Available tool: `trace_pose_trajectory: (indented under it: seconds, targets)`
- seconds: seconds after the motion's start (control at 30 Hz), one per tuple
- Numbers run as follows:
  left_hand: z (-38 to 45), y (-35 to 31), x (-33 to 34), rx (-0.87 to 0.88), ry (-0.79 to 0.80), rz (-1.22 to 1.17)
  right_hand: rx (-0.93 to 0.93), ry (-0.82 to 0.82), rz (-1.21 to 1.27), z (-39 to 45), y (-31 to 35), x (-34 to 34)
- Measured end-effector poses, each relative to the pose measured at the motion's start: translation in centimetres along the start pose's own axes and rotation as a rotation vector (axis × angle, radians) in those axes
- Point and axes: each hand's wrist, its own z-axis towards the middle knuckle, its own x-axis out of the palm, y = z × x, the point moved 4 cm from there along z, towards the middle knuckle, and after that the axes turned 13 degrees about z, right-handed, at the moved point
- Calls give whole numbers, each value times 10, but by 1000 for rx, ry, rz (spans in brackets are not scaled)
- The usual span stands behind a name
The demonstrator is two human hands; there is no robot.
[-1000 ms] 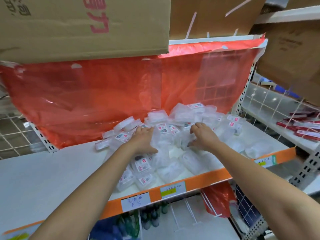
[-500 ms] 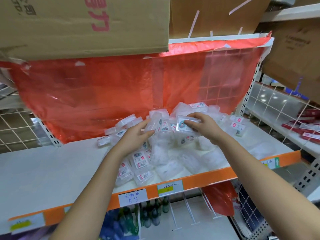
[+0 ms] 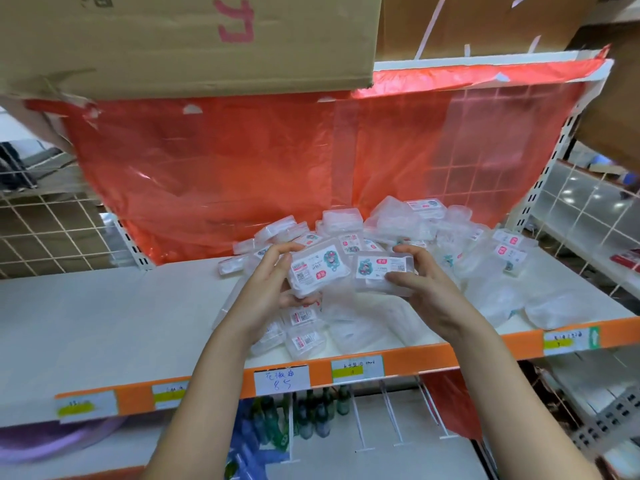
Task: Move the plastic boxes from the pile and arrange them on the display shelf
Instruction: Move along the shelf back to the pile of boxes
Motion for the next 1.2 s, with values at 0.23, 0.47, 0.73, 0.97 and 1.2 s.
trace_pose_trajectory:
  seconds: [0.23,0.47,0.73,0.97,1.2]
  targets:
    - [-12,20,-3,-90,-73,-220,-24,100,32,-9,-11,7]
    - [-14,33,-3,-136,-190,-267,19,161,-146,-22,-23,2]
    - [-30,28,4,-146,-102,-514,27,182,-158,-27,-35,5]
    - [-68,30,-41,-115,-145,-464,113,327,-116,-19,-66,51]
    - [-116,34,-112,-88,-308,-480,212,481,-67,-24,-106,132]
